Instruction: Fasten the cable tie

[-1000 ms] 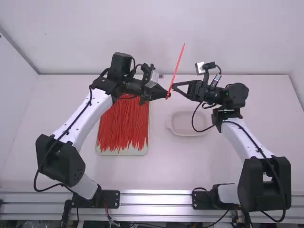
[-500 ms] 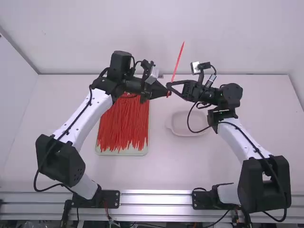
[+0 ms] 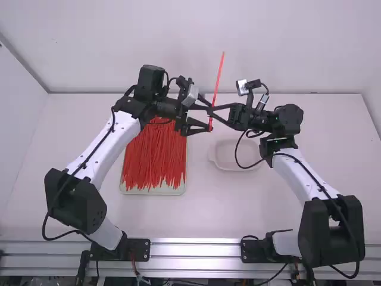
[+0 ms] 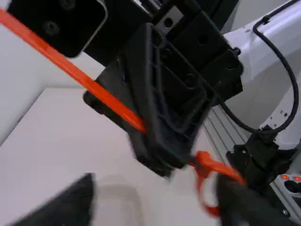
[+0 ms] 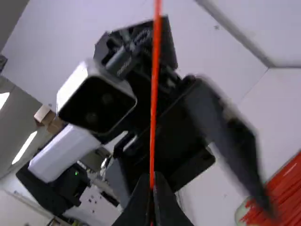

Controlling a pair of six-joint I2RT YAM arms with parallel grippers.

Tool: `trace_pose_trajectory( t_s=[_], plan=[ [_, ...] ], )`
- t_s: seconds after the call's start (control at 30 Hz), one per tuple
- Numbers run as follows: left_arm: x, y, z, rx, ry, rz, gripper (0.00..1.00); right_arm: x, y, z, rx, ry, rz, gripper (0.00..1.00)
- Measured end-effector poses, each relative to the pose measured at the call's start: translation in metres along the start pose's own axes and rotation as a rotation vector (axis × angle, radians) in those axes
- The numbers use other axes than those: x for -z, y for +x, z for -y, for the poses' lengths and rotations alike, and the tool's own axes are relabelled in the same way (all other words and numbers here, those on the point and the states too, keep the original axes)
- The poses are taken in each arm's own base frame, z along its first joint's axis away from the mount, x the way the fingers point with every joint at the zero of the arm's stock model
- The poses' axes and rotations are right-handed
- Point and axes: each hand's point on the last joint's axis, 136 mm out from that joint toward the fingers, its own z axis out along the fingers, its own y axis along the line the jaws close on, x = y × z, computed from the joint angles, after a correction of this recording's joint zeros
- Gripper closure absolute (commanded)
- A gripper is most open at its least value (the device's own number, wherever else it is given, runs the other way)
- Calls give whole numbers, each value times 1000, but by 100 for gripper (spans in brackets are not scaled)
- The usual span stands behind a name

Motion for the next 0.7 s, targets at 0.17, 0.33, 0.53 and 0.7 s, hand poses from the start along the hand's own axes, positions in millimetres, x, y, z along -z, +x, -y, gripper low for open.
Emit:
trace_pose_trajectory(
  t_s=[0.17,0.33,0.53,0.7],
  plan=[
    [0,0,-7,31,-35,-9,1,8,-3,3,13,12,6,100],
    [0,1,-12,81,-61,-17,1,26,-14,10,35,52,46,100],
    [0,9,-8,166,-55,-40,1,55,-17,40,-53,143,73,100],
    [3,19,-4,226,-53,-59,1,72,3,75,-200,226,68,100]
  ],
)
